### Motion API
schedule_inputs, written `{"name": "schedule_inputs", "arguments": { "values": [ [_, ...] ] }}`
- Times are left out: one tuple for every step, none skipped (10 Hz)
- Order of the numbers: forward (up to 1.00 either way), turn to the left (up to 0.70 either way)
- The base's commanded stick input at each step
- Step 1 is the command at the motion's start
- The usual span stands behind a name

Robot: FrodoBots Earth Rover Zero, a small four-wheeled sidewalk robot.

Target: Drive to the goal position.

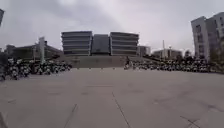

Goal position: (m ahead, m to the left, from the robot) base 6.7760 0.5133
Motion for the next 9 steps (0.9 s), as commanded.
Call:
{"name": "schedule_inputs", "arguments": {
  "values": [
    [0.70, 0.04],
    [0.70, 0.13],
    [0.70, 0.15],
    [0.70, 0.06],
    [0.70, 0.05],
    [0.70, 0.15],
    [0.70, 0.15],
    [0.70, 0.15],
    [0.70, 0.15]
  ]
}}
